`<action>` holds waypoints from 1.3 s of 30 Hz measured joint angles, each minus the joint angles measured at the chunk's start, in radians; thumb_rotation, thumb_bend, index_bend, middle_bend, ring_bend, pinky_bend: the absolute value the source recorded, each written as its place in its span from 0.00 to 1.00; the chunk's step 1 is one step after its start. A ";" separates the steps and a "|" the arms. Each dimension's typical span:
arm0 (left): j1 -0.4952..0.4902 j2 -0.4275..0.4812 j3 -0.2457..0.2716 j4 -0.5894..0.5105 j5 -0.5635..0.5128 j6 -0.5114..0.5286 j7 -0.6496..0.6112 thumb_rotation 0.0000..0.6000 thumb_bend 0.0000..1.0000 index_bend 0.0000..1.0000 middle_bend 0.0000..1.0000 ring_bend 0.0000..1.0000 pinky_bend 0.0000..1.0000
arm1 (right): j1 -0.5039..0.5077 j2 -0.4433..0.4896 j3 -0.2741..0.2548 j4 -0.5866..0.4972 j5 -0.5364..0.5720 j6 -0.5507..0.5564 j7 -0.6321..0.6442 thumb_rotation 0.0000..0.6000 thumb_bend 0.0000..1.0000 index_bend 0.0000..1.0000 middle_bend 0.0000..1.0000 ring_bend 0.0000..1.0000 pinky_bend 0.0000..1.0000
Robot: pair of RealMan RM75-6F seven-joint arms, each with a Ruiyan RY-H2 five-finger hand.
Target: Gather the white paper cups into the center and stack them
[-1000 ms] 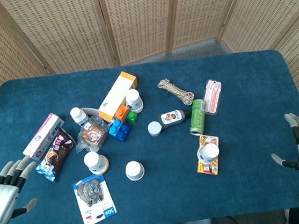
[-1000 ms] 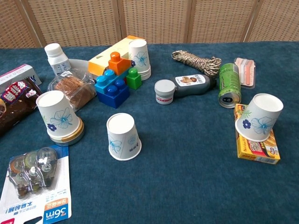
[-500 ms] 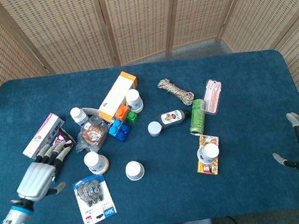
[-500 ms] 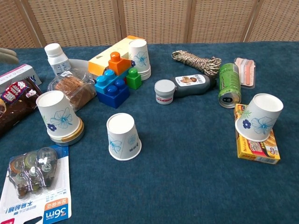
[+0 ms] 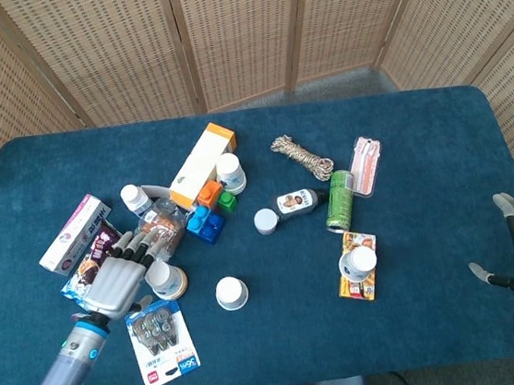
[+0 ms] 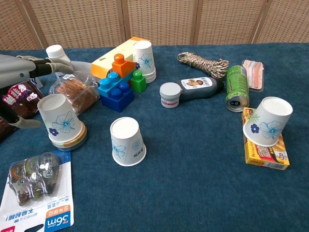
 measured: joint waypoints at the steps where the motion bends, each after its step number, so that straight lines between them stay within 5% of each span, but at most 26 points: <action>1: -0.007 -0.012 0.000 0.003 -0.011 0.001 0.017 1.00 0.27 0.00 0.00 0.00 0.19 | 0.000 0.000 0.000 0.001 0.001 0.000 0.002 1.00 0.09 0.00 0.00 0.00 0.00; 7: -0.032 -0.077 0.013 0.022 -0.061 0.037 0.091 1.00 0.27 0.00 0.06 0.12 0.40 | -0.001 0.004 0.004 0.001 0.004 0.000 0.018 1.00 0.09 0.00 0.00 0.00 0.00; 13: -0.045 -0.101 0.023 0.041 -0.091 0.064 0.109 1.00 0.28 0.03 0.18 0.23 0.45 | -0.001 0.006 0.005 0.005 0.010 -0.004 0.023 1.00 0.09 0.00 0.00 0.00 0.00; 20: -0.055 -0.136 0.027 0.063 -0.082 0.104 0.116 1.00 0.30 0.24 0.44 0.48 0.59 | -0.001 0.000 0.006 0.008 0.009 -0.003 0.027 1.00 0.09 0.00 0.00 0.00 0.00; 39: -0.101 -0.195 -0.010 0.043 -0.039 0.170 0.118 1.00 0.29 0.27 0.45 0.49 0.59 | 0.001 0.001 0.007 0.010 0.018 -0.013 0.031 1.00 0.10 0.00 0.00 0.00 0.00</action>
